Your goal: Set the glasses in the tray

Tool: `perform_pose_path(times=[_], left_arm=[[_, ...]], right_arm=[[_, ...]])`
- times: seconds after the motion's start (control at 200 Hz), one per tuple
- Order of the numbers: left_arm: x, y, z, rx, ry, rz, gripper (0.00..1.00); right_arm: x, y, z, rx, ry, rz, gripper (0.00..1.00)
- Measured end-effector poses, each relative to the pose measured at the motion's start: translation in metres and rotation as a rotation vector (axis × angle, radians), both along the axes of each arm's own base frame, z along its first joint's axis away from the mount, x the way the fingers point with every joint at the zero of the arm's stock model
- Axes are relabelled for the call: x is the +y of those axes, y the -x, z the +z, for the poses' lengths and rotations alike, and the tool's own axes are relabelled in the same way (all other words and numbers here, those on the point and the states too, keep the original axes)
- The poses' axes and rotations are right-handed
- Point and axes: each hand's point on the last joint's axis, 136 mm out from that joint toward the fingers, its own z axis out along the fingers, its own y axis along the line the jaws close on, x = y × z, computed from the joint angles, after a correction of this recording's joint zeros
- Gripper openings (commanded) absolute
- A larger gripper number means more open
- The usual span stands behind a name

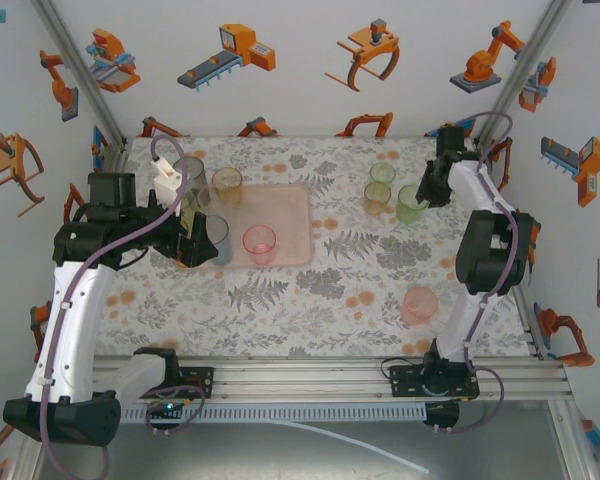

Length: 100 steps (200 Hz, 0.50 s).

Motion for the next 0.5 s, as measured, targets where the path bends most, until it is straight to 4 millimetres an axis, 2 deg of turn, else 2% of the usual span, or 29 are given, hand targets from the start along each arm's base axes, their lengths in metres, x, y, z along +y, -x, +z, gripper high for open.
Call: perform_pose_path(times=[0.285,0.501], left_arm=[[0.0,0.0,0.0,0.0,0.0,0.0,0.97],[0.0,0.0,0.0,0.0,0.0,0.0,0.97]], right_arm=[[-0.001,0.004,-0.005,0.027,0.013,0.009,0.26],[-0.002,0.006,-0.01,0.044,0.021,0.017,0.17]])
